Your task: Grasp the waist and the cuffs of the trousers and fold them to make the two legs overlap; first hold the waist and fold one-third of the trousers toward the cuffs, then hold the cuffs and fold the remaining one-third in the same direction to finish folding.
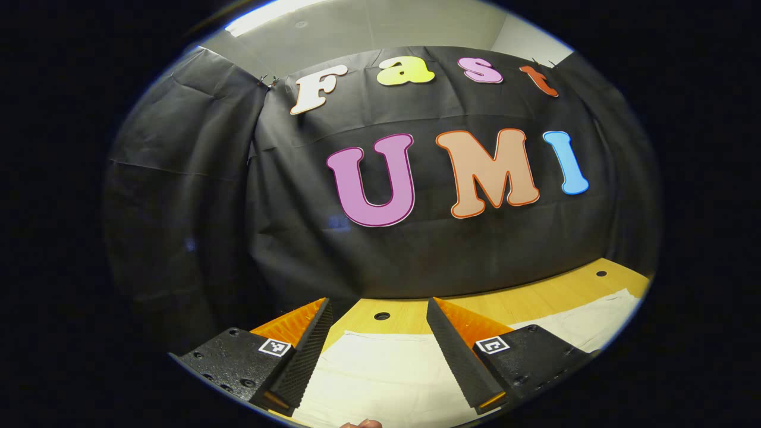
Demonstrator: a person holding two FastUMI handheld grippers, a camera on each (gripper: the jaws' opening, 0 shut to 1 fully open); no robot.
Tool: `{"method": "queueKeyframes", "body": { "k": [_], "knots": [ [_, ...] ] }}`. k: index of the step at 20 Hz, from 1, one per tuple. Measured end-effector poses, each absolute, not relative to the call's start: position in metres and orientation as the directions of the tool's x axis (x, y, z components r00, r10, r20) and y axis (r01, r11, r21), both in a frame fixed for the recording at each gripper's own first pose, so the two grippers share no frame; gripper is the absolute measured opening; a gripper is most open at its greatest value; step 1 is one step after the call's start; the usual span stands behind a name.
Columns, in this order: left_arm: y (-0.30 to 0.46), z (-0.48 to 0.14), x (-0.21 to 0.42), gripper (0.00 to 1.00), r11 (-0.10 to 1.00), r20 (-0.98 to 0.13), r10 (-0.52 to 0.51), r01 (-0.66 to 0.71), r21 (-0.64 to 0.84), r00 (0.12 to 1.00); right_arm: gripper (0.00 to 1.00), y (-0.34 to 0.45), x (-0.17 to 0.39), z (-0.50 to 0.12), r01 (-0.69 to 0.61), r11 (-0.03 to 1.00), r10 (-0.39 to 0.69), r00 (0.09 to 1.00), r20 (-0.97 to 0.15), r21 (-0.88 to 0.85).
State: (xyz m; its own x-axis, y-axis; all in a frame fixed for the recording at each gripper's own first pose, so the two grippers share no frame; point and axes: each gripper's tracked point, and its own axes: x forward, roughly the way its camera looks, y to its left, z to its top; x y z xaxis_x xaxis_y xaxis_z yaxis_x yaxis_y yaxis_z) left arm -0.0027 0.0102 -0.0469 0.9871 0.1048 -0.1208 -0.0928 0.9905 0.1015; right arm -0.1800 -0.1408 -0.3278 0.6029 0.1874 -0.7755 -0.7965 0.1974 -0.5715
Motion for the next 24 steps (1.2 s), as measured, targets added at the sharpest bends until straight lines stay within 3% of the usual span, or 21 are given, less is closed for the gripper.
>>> {"method": "queueKeyframes", "body": {
  "k": [8,11,12,13,14,15,17,18,21,24],
  "knots": [
    [0.020,-0.050,-0.006,0.96,0.985,-0.126,0.125,-0.108,0.132,0.984,0.84,-0.129,-0.149,-0.348,-0.794,0.181,0.176,0.606,-0.775,-0.580],
    [0.027,-0.059,-0.011,0.96,0.983,-0.144,0.131,-0.110,0.145,0.981,0.71,-0.122,-0.143,-0.355,-0.800,0.191,0.157,0.597,-0.787,-0.568],
    [0.029,-0.061,-0.013,0.96,0.982,-0.148,0.131,-0.109,0.152,0.980,0.65,-0.121,-0.143,-0.362,-0.805,0.193,0.153,0.589,-0.793,-0.561],
    [0.031,-0.064,-0.014,0.96,0.981,-0.155,0.132,-0.107,0.160,0.979,0.48,-0.119,-0.147,-0.366,-0.815,0.191,0.148,0.575,-0.805,-0.547],
    [0.034,-0.067,-0.016,0.96,0.980,-0.160,0.132,-0.104,0.171,0.978,0.45,-0.118,-0.149,-0.369,-0.820,0.181,0.144,0.568,-0.810,-0.543],
    [0.037,-0.070,-0.017,0.96,0.977,-0.166,0.131,-0.100,0.188,0.977,0.22,-0.117,-0.151,-0.373,-0.822,0.169,0.141,0.566,-0.812,-0.544],
    [0.044,-0.076,-0.020,0.96,0.971,-0.180,0.131,-0.090,0.219,0.975,0.02,-0.118,-0.149,-0.368,-0.810,0.174,0.134,0.582,-0.802,-0.560],
    [0.047,-0.081,-0.024,0.96,0.969,-0.191,0.127,-0.080,0.234,0.973,0.08,-0.118,-0.148,-0.371,-0.805,0.203,0.125,0.586,-0.801,-0.557],
    [0.059,-0.094,-0.035,0.96,0.949,-0.209,0.110,-0.041,0.312,0.972,0.05,-0.119,-0.146,-0.371,-0.804,0.269,0.112,0.574,-0.811,-0.531],
    [0.073,-0.109,-0.045,0.96,0.907,-0.233,0.089,0.017,0.421,0.968,0.07,-0.115,-0.146,-0.371,-0.801,0.239,0.112,0.584,-0.804,-0.549]
  ]
}}
